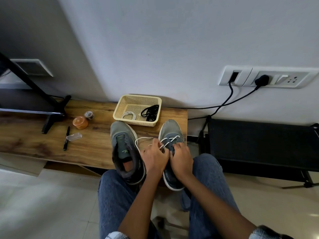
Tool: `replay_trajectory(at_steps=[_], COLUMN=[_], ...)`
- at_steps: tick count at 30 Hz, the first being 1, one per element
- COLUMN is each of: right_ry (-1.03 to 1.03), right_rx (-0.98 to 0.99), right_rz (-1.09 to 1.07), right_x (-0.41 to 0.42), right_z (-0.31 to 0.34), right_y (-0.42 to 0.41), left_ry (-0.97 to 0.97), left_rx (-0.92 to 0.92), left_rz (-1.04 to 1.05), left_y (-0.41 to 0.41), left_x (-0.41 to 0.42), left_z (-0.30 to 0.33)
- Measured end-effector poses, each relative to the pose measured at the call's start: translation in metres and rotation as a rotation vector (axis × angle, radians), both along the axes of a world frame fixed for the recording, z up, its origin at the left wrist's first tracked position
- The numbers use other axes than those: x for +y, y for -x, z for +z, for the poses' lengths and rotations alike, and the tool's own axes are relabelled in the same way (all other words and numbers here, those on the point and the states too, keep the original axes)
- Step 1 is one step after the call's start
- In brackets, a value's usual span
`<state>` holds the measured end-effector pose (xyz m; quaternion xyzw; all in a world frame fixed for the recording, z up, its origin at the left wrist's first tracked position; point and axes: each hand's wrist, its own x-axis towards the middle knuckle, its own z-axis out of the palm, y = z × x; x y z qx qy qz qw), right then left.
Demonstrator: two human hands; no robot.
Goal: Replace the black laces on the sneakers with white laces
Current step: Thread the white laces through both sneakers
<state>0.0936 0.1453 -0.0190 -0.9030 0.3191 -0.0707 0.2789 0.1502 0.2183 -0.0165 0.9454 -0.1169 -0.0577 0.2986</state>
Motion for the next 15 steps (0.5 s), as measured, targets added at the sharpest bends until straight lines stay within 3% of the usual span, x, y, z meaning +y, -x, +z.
replay_trajectory(at_steps=[5, 11, 15], right_ry=[-0.006, 0.000, 0.004], right_rx=[0.006, 0.019, 0.025], right_rz=[0.007, 0.011, 0.013], right_x=[-0.001, 0.000, 0.000], right_z=[0.000, 0.000, -0.002], right_y=[-0.001, 0.000, -0.001], left_ry=[0.003, 0.028, -0.161], left_rx=[0.172, 0.148, 0.087], left_rz=[-0.061, -0.046, -0.103], left_y=[-0.010, -0.011, -0.015], left_x=[-0.008, -0.008, -0.006], left_z=[-0.002, -0.005, -0.006])
